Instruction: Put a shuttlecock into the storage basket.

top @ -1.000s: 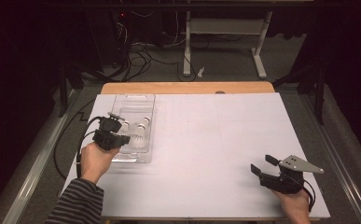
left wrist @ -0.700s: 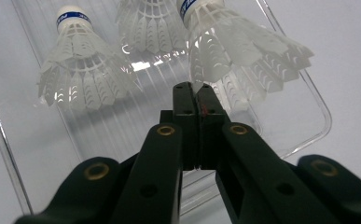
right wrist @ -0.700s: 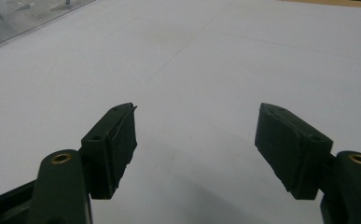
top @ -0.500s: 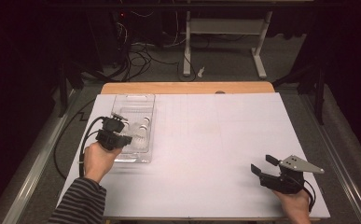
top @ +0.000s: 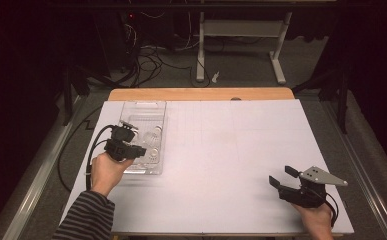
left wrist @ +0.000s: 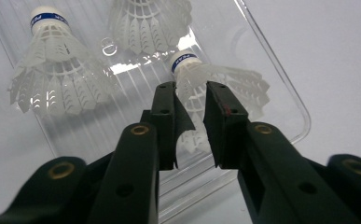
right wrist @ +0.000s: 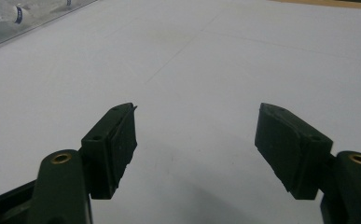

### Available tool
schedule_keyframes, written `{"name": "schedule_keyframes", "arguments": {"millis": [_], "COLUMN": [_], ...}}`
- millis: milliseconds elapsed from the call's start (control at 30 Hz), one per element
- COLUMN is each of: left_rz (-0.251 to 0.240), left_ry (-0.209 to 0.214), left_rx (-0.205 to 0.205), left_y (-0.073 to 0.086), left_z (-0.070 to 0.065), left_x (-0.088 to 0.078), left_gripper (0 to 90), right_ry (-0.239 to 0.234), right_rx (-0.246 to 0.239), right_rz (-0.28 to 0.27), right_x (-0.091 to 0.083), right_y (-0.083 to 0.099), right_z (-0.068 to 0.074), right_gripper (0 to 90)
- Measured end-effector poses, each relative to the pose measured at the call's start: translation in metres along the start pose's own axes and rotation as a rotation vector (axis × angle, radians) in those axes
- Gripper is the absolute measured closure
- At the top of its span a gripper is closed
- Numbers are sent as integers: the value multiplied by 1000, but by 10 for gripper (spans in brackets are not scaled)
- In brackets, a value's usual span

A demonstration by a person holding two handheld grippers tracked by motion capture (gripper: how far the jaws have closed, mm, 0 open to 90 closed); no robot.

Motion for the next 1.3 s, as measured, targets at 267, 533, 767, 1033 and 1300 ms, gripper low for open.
{"name": "schedule_keyframes", "arguments": {"millis": [267, 533, 767, 1033, 1300], "left_rz": [-20, -54, -87, -122, -144], "left_ry": [5, 28, 40, 55, 65], "left_rx": [0, 9, 10, 8, 24], "left_y": [-2, -5, -7, -8, -5], "left_z": [-3, -12, -19, -24, -29], "left_x": [-1, -6, -9, -14, -22], "left_gripper": [602, 537, 472, 420, 404], "right_ry": [0, 0, -1, -2, -2], "right_rx": [-1, -2, -1, 0, 1], "right_rz": [1, 1, 2, -1, -1], "right_x": [0, 0, 0, 0, 0], "right_y": [0, 0, 0, 0, 0], "right_z": [0, 0, 0, 0, 0], "right_gripper": [300, 299, 300, 300, 300]}}
Point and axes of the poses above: each handheld gripper's, and its own axes: x roughly forward along the jaws, y roughly out of its underside, z roughly to its left, the point moved 8 cm from there along x, roughly forward along the jaws, and after that the axes turned 3 degrees about -y, right-handed, at the moved point
